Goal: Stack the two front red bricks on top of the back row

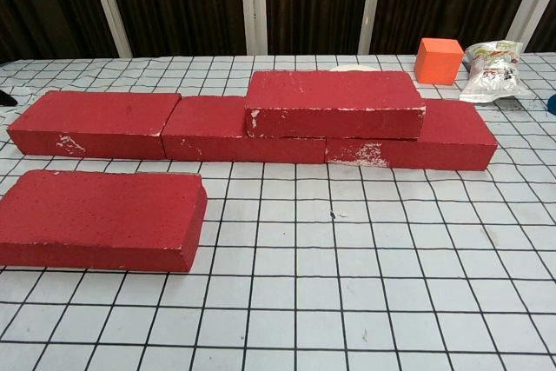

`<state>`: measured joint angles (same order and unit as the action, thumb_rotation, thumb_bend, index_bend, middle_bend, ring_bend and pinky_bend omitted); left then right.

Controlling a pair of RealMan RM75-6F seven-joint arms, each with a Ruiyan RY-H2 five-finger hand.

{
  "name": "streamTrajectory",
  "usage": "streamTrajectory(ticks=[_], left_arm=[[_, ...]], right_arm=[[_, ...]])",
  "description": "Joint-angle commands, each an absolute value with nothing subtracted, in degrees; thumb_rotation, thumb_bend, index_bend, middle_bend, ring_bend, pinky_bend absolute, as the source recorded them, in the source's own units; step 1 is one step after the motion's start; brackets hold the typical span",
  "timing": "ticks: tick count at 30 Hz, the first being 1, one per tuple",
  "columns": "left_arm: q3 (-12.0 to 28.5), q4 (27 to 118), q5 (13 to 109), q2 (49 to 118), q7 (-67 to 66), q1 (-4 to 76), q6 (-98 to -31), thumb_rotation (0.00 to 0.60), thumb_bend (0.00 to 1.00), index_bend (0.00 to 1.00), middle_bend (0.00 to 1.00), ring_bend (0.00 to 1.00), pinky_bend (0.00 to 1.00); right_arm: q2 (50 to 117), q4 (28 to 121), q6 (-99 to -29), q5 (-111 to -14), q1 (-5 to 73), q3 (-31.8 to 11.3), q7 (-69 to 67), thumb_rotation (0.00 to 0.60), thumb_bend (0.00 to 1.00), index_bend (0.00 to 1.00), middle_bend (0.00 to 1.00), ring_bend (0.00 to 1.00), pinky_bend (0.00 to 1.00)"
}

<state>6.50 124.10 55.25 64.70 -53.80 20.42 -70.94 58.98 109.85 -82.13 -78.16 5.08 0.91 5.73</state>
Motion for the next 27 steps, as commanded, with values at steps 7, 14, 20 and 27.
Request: streamTrajectory(ticks=[7, 14, 20, 27], left_arm=[[7.13, 123.21, 42.27, 72.79, -63.23, 30.45, -72.58, 0.6, 0.0, 0.0, 0.0, 0.0, 0.0], [5.9, 120.07, 40.65, 76.18, -62.57, 33.1, -73.41, 0.6, 0.0, 0.0, 0.0, 0.0, 0.0], [4.68, 117.36, 40.07, 77.79, -60.79, 34.37, -72.64, 0.6, 0.0, 0.0, 0.0, 0.0, 0.0], [3.48, 115.39, 39.69, 78.52, -58.78, 35.74, -71.4, 0.6, 0.0, 0.0, 0.0, 0.0, 0.0]], right_arm=[[59.29, 110.16, -83.01, -78.47, 4.03, 0.44, 7.12, 0.6, 0.18, 0.03, 0.0, 0.0, 0.0], [59.11, 110.38, -82.53, -78.07, 3.78, 0.02, 7.46, 0.6, 0.18, 0.03, 0.0, 0.0, 0.0], [59.05, 110.36, -81.91, -77.57, 3.7, -0.29, 7.41, 0.6, 0.18, 0.03, 0.0, 0.0, 0.0], [59.24, 110.44, -81.71, -77.12, 3.58, -0.75, 7.92, 0.6, 0.18, 0.03, 0.0, 0.0, 0.0]])
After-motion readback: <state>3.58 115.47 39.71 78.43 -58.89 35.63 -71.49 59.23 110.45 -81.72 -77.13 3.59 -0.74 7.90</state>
